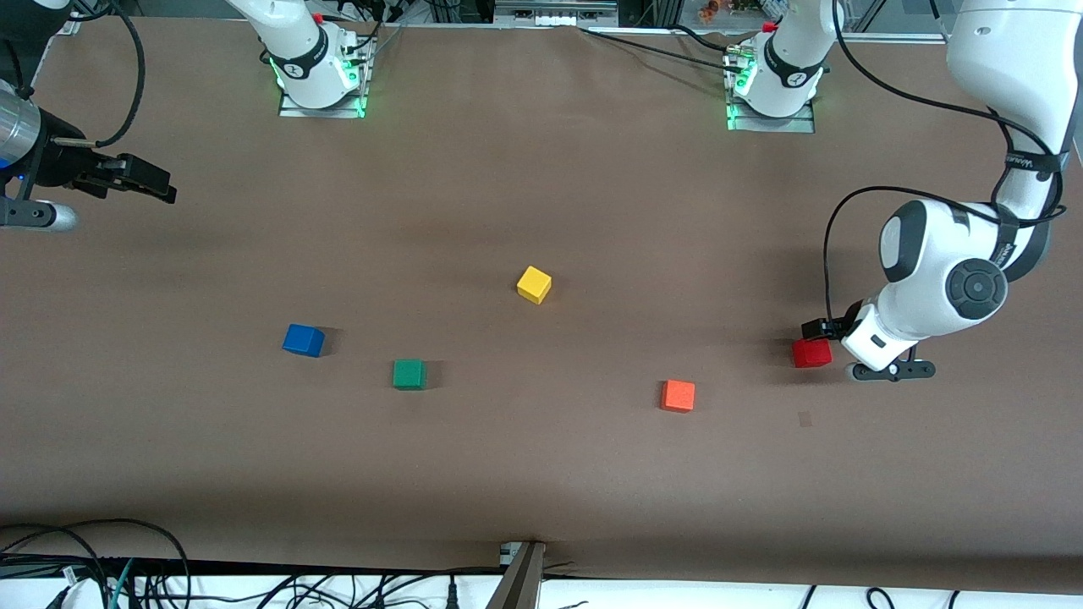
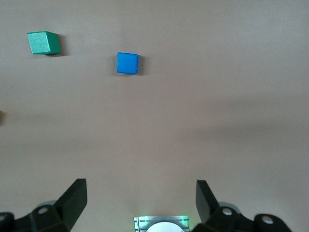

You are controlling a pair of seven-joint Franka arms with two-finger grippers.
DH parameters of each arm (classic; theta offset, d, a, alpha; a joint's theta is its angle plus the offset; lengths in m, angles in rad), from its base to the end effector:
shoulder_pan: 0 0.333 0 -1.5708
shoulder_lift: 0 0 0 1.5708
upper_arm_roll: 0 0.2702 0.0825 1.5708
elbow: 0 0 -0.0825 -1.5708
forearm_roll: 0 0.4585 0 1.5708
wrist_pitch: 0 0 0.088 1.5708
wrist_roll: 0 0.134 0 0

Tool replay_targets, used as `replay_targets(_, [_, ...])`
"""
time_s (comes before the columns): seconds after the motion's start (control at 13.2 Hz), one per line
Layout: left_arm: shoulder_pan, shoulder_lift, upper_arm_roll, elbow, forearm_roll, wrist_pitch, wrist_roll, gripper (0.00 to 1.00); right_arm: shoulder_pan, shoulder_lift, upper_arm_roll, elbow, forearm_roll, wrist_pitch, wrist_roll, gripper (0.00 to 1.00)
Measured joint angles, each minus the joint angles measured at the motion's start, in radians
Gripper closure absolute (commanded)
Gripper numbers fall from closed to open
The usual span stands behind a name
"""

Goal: Pass red block to right arm, stack on blue
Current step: 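Close the left gripper on the red cube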

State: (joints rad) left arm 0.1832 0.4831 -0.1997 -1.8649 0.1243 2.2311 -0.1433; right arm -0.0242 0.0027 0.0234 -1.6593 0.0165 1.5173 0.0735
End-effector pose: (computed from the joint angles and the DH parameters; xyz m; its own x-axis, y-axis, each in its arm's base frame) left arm 0.6571 -0.0081 0.1338 0.9926 0.0629 -0.1037 0.0620 -0.9980 -0.0122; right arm 0.6151 0.0018 0.4981 0.9867 -0.0733 -0.1450 -0.0750 -0.9972 -0.0059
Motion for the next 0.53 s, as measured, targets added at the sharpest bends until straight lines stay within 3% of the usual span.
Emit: replay_targets(0.53, [0.002,0.105,0.012,-0.003,0.000,0.126,0.000,0.00,0.000,0.000,0.000,0.000,0.000,0.000,0.000,0.00])
